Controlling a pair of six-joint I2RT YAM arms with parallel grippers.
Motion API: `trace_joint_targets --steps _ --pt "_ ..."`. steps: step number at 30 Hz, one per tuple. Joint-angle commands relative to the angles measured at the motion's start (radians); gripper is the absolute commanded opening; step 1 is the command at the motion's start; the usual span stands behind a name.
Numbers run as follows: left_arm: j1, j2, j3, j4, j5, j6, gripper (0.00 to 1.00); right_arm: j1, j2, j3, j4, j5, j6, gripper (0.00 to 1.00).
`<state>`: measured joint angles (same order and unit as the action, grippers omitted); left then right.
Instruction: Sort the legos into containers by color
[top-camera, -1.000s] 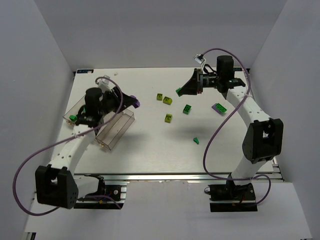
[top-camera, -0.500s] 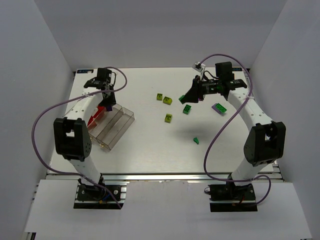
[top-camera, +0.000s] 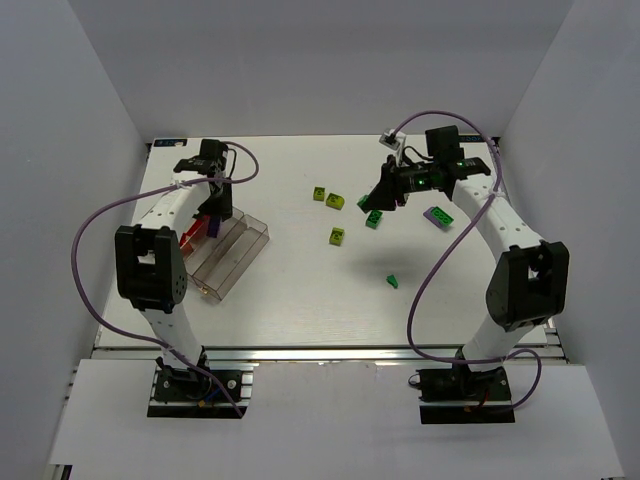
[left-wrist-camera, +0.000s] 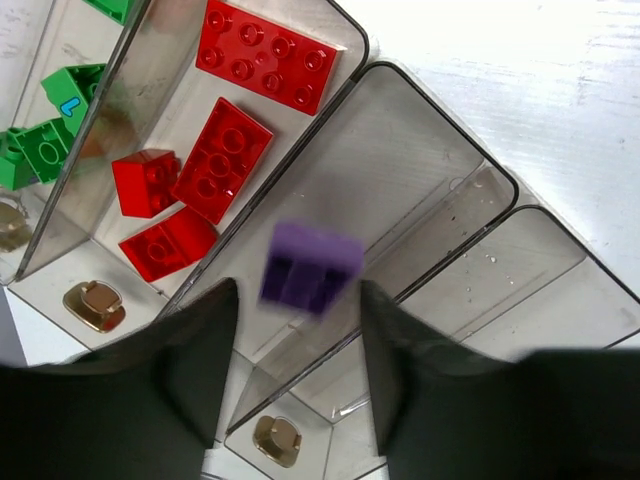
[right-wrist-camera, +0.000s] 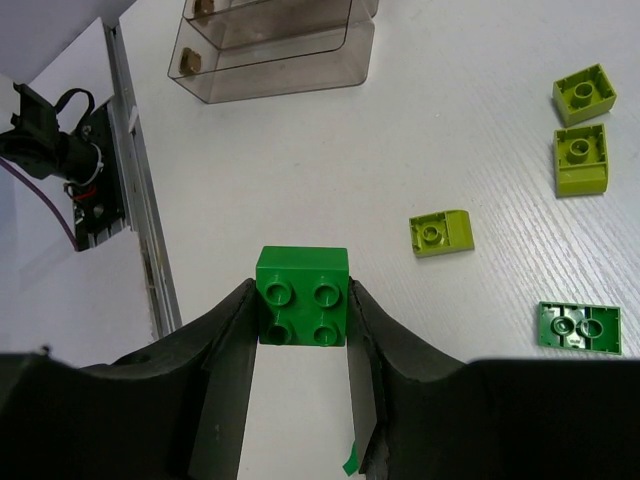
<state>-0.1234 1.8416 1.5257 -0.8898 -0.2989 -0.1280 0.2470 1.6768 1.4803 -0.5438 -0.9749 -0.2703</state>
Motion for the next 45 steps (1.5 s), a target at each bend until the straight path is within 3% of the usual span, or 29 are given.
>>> trace_joint_targets --steps 1,12,18,20,27,31,34,36,38,40,43,45 --pt "-0.001 -0.034 0.014 -0.005 -0.003 -0.002 0.64 0.024 0.017 0.058 -0.047 0.013 -0.07 0.0" --pt "-0.001 -0.223 -0.004 -0.04 -0.002 -0.082 0.7 0.123 0.072 0.155 -0.087 0.091 -0.144 0.0" --pt "0.007 -0.437 -0.061 -0.001 0.047 -0.251 0.92 0.258 0.132 0.227 0.017 0.16 -0.178 0.0" --pt "0.013 -0.481 -0.096 0.022 0.114 -0.315 0.94 0.307 0.175 0.264 0.05 0.179 -0.176 0.0" --pt "0.054 -0.62 -0.09 0.025 0.227 -0.403 0.94 0.443 0.282 0.307 0.381 0.315 -0.121 0.0" --pt "0.074 -0.656 0.03 -0.059 0.19 -0.406 0.94 0.53 0.389 0.302 0.753 0.451 0.021 0.0" --pt "0.074 -0.68 0.102 -0.086 0.176 -0.413 0.94 0.583 0.529 0.421 0.838 0.51 0.088 0.0" --pt "0.076 -0.696 0.114 -0.103 0.172 -0.412 0.94 0.607 0.656 0.588 0.861 0.547 0.111 0.0" --pt "0.076 -0.706 0.091 -0.11 0.13 -0.406 0.95 0.638 0.743 0.767 0.851 0.59 0.118 0.0" --pt "0.077 -0.735 0.006 -0.092 0.115 -0.41 0.96 0.652 0.817 0.837 0.852 0.599 0.131 0.0" --pt "0.082 -0.74 -0.071 -0.045 0.191 -0.441 0.95 0.652 0.756 0.737 0.915 0.579 0.138 0.0" --pt "0.099 -0.734 -0.091 0.027 0.266 -0.462 0.93 0.638 0.634 0.529 1.0 0.549 0.123 0.0"
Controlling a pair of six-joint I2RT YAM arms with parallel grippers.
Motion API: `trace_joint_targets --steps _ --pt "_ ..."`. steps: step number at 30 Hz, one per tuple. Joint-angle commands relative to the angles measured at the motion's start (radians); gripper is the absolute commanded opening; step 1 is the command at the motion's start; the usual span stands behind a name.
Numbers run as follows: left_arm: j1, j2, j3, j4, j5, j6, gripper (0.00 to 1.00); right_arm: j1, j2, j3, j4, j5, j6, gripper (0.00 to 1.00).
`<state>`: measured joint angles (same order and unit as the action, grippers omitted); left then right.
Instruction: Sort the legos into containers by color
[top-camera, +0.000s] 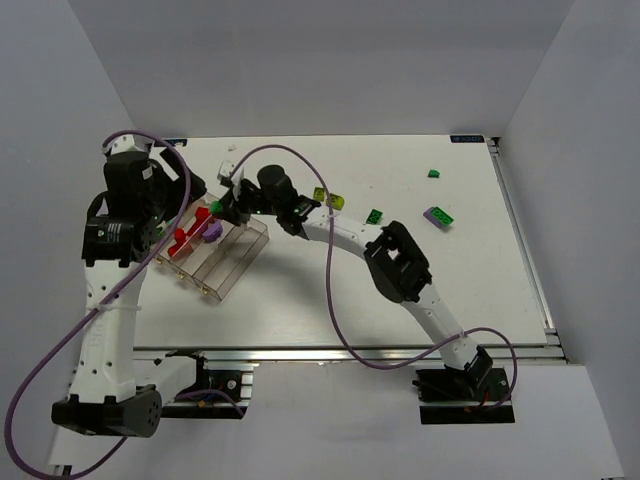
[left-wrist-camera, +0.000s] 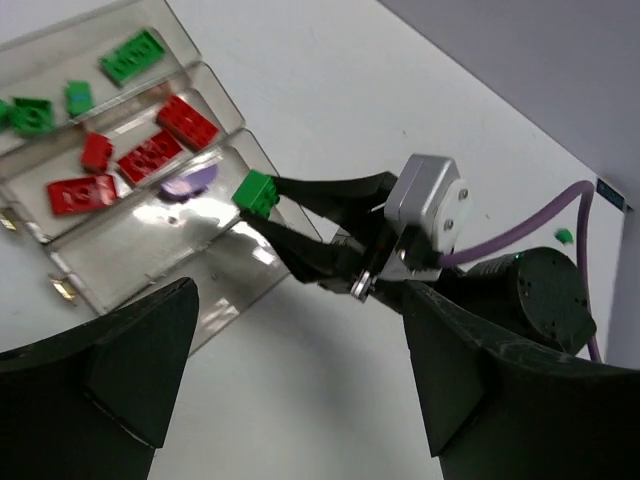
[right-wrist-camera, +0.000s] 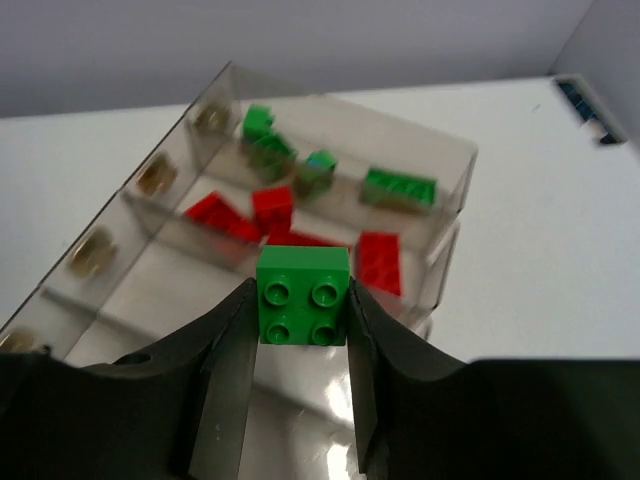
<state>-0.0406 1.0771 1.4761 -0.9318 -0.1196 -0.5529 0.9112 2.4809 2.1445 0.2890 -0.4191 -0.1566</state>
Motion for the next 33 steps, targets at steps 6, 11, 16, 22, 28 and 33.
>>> trace_joint_targets --steps 6,11,16,22,28,33 --pt "0.039 0.046 -0.128 0.347 0.435 -0.16 0.82 -0.136 -0.48 -0.503 0.257 -0.302 0.066 0.0" --pt "0.07 0.021 -0.412 0.856 0.784 -0.46 0.77 -0.237 -0.675 -0.687 0.263 -0.527 0.228 0.0" --pt "0.044 -0.017 -0.589 1.212 0.879 -0.706 0.83 -0.291 -0.809 -0.823 0.329 -0.622 0.363 0.0" --pt "-0.143 -0.009 -0.622 1.353 0.799 -0.778 0.86 -0.305 -0.863 -0.899 0.409 -0.613 0.443 0.0" --pt "-0.242 -0.008 -0.664 1.372 0.741 -0.794 0.86 -0.304 -0.87 -0.897 0.42 -0.586 0.451 0.0" --pt "-0.246 -0.052 -0.695 1.311 0.722 -0.773 0.86 -0.305 -0.896 -0.882 0.424 -0.592 0.437 0.0"
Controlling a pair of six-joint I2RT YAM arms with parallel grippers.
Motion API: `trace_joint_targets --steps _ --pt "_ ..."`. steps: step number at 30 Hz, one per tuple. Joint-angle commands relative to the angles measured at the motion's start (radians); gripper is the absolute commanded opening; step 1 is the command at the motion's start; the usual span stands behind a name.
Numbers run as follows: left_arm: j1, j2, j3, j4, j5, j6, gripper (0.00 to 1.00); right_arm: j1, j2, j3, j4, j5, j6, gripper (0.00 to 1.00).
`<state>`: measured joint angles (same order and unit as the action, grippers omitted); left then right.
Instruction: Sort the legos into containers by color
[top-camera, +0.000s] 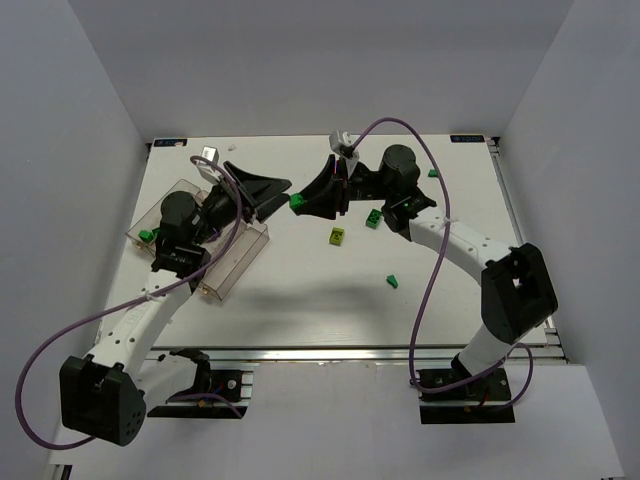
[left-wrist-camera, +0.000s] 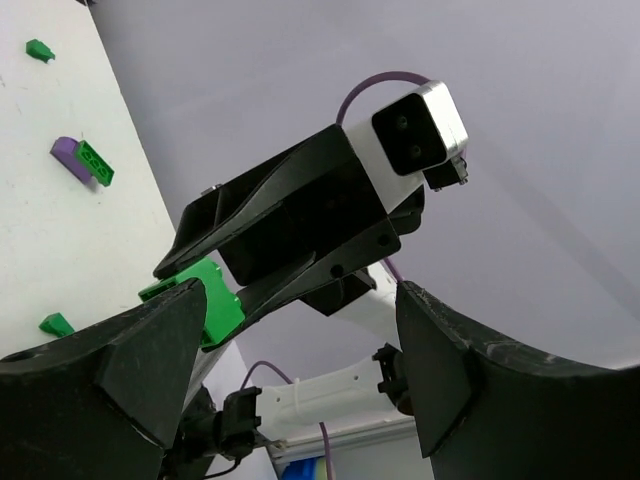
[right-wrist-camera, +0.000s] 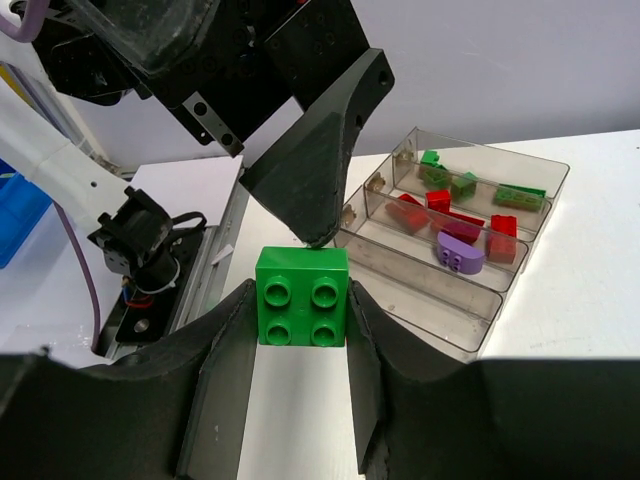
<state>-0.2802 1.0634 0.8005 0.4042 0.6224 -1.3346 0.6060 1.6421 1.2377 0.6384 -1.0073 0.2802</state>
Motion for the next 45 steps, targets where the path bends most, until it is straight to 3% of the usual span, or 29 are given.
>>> trace_joint_targets --steps 1,6,22,33,45 --pt "-0.007 -0.042 -0.021 -0.056 -0.024 0.017 0.86 0.001 -0.071 0.023 0.073 -0.007 -0.001 0.0" --pt "-0.008 -0.048 -0.026 -0.087 -0.043 0.041 0.86 0.003 -0.123 0.023 -0.066 -0.002 -0.127 0.0" --pt "-0.008 -0.039 -0.052 0.104 0.03 -0.095 0.87 0.077 -0.074 0.031 0.063 0.068 -0.118 0.0" --pt "-0.007 -0.082 -0.103 0.102 0.033 -0.12 0.8 0.086 -0.028 0.075 0.087 0.148 -0.156 0.0" --pt "-0.007 -0.028 -0.084 0.131 0.022 -0.121 0.67 0.094 -0.06 0.019 0.078 0.118 -0.2 0.04"
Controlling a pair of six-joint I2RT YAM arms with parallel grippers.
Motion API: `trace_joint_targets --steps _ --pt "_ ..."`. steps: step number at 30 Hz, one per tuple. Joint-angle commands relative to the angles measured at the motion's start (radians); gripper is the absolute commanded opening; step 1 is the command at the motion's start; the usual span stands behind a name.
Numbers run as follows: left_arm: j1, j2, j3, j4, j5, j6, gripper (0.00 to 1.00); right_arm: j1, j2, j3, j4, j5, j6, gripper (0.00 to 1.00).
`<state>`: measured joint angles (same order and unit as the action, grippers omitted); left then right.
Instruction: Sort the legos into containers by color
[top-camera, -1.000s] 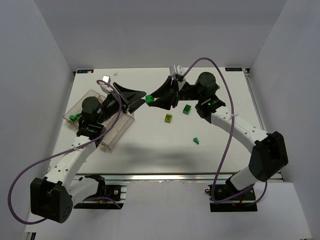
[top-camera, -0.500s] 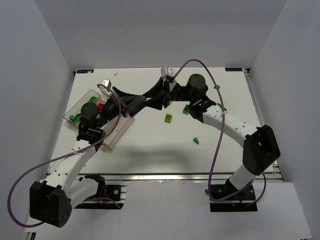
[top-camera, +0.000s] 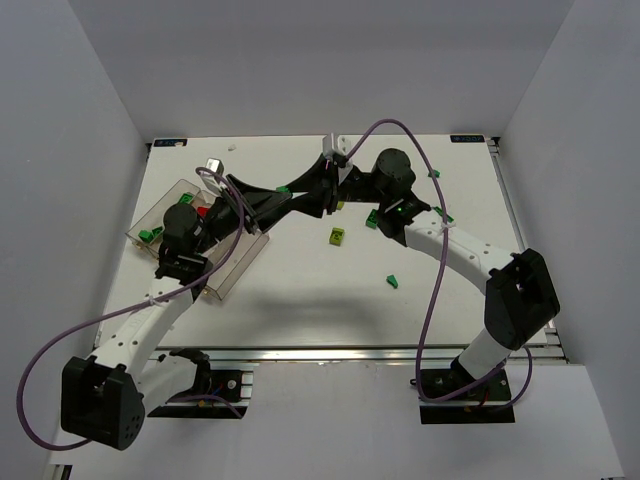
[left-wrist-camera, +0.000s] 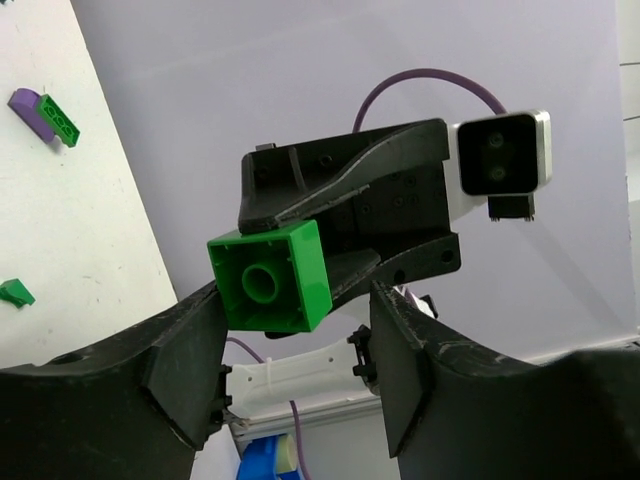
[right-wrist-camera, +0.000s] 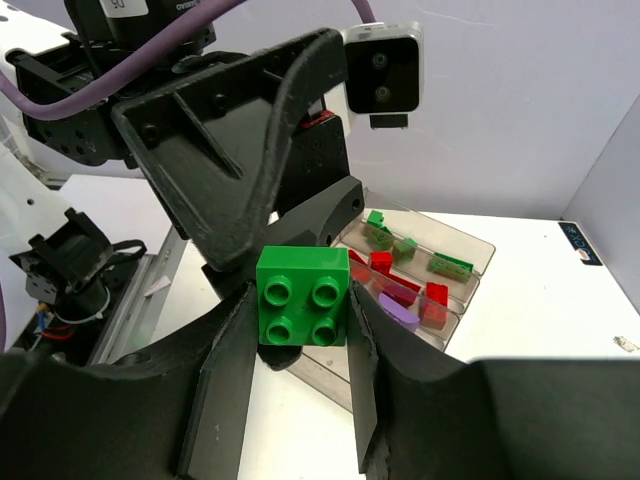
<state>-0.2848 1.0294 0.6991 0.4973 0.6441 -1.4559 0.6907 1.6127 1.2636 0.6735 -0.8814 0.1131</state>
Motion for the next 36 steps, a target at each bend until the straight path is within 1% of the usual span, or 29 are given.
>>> trace_joint_targets --steps 1,4,7,8,10,11,12,13,14,15,16,17,18,19,21,22,24,25,26,27,28,29,30,31,32,33,34,35,36 --pt "-0.002 0.011 0.019 0.043 0.0 -0.001 0.66 0.009 -0.033 -0.009 0.041 -0.011 -0.035 0.04" --pt "-0.002 0.024 0.022 0.06 0.002 -0.008 0.63 0.009 -0.036 -0.015 0.04 -0.017 -0.035 0.05" --pt "-0.002 0.037 0.033 0.063 0.002 -0.004 0.57 0.009 -0.036 -0.02 0.04 -0.022 -0.035 0.09" --pt "-0.002 0.038 0.036 0.063 0.003 -0.003 0.54 0.009 -0.036 -0.02 0.04 -0.022 -0.035 0.13" --pt "-0.002 0.046 0.04 0.066 0.003 0.0 0.45 0.009 -0.037 -0.021 0.035 -0.022 -0.038 0.19" --pt "-0.002 0.047 0.042 0.067 0.003 0.0 0.4 0.009 -0.039 -0.021 0.031 -0.024 -0.041 0.3" --pt "-0.002 0.05 0.043 0.072 0.003 0.002 0.3 0.009 -0.04 -0.023 0.018 -0.024 -0.044 0.36" --pt "-0.002 0.055 0.045 0.073 0.006 0.002 0.25 0.009 -0.042 -0.021 0.006 -0.022 -0.059 0.41" --pt "-0.002 0.058 0.051 0.07 0.008 0.008 0.18 0.009 -0.046 -0.021 -0.006 -0.007 -0.069 0.57" --pt "-0.002 0.058 0.054 0.052 0.006 0.014 0.06 0.009 -0.048 -0.024 -0.024 0.005 -0.082 0.65" --pt "-0.001 0.058 0.059 0.034 0.003 0.023 0.02 0.007 -0.053 -0.027 -0.037 0.016 -0.095 0.71" --pt "0.001 0.06 0.074 0.012 0.0 0.054 0.01 0.007 -0.062 -0.027 -0.055 0.039 -0.108 0.87" --pt "0.004 0.063 0.085 -0.037 0.0 0.071 0.01 0.004 -0.068 -0.026 -0.078 0.05 -0.128 0.89" --pt "0.018 0.066 0.097 -0.077 0.002 0.092 0.0 0.001 -0.073 -0.023 -0.131 0.061 -0.156 0.89" --pt "0.042 0.073 0.132 -0.167 0.015 0.153 0.0 -0.017 -0.089 -0.02 -0.182 0.099 -0.2 0.89" --pt "0.077 0.075 0.143 -0.204 0.022 0.172 0.0 -0.028 -0.096 -0.021 -0.207 0.105 -0.214 0.89" --pt "0.123 0.086 0.18 -0.333 0.037 0.251 0.0 -0.063 -0.115 -0.029 -0.268 0.111 -0.245 0.89" --pt "0.178 0.092 0.197 -0.397 0.035 0.287 0.0 -0.08 -0.123 -0.035 -0.285 0.11 -0.253 0.89" --pt "0.206 0.098 0.21 -0.457 0.034 0.364 0.0 -0.109 -0.143 -0.05 -0.32 0.104 -0.263 0.89" --pt "0.235 0.116 0.25 -0.599 0.01 0.417 0.0 -0.123 -0.152 -0.058 -0.343 0.101 -0.292 0.89" --pt "0.281 0.13 0.281 -0.694 -0.021 0.545 0.0 -0.137 -0.171 -0.062 -0.37 0.099 -0.309 0.89" --pt "0.3 0.148 0.313 -0.859 -0.058 0.607 0.0 -0.164 -0.178 -0.07 -0.427 0.091 -0.326 0.86" --pt "0.33 0.199 0.382 -0.938 -0.155 0.671 0.0 -0.177 -0.186 -0.07 -0.458 0.084 -0.346 0.82" --pt "0.351 0.225 0.413 -1.01 -0.208 0.769 0.0 -0.19 -0.195 -0.07 -0.495 0.058 -0.357 0.77" --pt "0.36 0.251 0.436 -1.095 -0.253 0.805 0.0 -0.215 -0.2 -0.061 -0.532 0.044 -0.368 0.58" --pt "0.375 0.302 0.482 -1.129 -0.344 0.836 0.0 -0.224 -0.201 -0.056 -0.608 0.027 -0.395 0.43" --pt "0.387 0.325 0.499 -1.154 -0.377 0.876 0.0 -0.233 -0.211 -0.055 -0.642 0.007 -0.412 0.13" --pt "0.395 0.348 0.514 -1.18 -0.409 0.891 0.0 -0.244 -0.218 -0.056 -0.669 0.012 -0.423 0.05" --pt "0.41 0.392 0.534 -1.192 -0.446 0.905 0.0 -0.247 -0.227 -0.073 -0.705 0.019 -0.437 0.01"
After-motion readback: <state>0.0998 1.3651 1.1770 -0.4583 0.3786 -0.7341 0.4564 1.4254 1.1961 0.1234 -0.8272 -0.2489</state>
